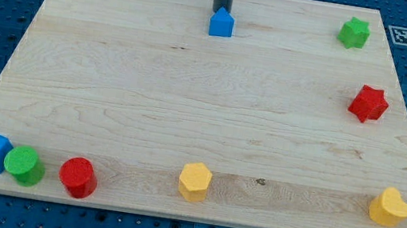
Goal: Push the blue triangle to the center
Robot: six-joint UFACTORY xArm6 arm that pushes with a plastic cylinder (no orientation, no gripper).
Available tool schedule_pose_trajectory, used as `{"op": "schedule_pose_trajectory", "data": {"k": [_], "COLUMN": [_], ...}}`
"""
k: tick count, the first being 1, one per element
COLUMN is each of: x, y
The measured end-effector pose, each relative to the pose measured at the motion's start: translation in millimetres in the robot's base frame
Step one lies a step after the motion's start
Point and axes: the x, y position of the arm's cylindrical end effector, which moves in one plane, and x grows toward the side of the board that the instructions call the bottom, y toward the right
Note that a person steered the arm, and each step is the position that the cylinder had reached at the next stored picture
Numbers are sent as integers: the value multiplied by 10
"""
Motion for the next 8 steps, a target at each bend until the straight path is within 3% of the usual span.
{"op": "schedule_pose_trajectory", "data": {"k": [2,4,8], "x": [97,304,1578], "y": [113,-174,-439]}}
